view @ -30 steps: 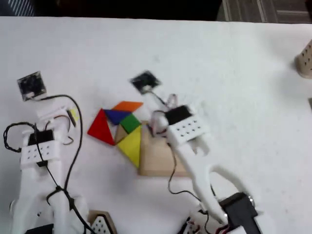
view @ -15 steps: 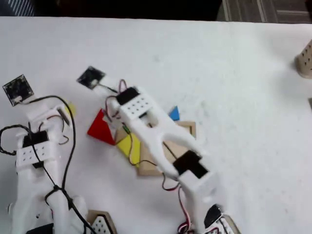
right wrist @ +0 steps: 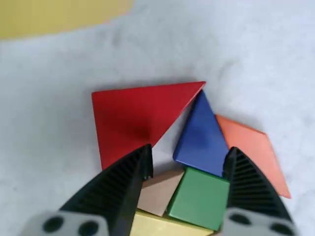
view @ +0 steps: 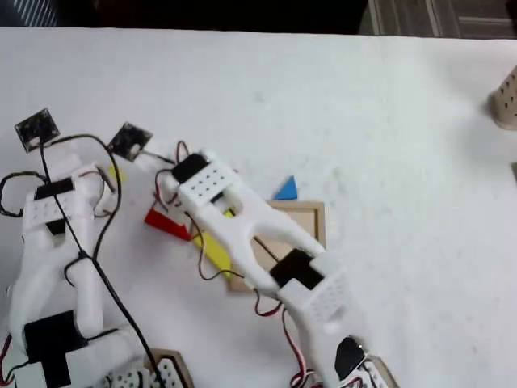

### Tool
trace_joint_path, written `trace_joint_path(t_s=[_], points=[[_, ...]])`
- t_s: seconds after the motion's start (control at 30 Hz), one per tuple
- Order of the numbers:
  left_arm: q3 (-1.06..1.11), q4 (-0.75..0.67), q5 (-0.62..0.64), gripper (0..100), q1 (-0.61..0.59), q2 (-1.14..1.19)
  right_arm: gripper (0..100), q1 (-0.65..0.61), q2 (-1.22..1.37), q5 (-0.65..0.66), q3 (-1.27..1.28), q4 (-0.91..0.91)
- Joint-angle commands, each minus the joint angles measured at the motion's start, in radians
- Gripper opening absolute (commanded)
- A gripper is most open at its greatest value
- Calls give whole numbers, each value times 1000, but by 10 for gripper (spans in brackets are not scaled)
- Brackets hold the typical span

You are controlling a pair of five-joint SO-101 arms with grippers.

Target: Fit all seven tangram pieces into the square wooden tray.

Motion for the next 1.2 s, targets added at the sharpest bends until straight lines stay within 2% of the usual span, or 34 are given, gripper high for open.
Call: trace_joint_path(t_s=[0.0,0.17,0.63,0.87,0.97,1.17], points=[[-52,6,5,277,8,1,230,5,35,21,-38,-12],[-54,6,3,278,-5,1,230,8,96,106,-46,-19],[-55,8,3,278,-31,1,231,30,94,121,-46,-88],[-55,8,3,278,-31,1,358,96,96,176,-46,-53],[-57,8,3,278,-31,1,319,93,96,183,-44,-39],[-58,8,3,278,-31,1,149,84,97,252,-40,-19]])
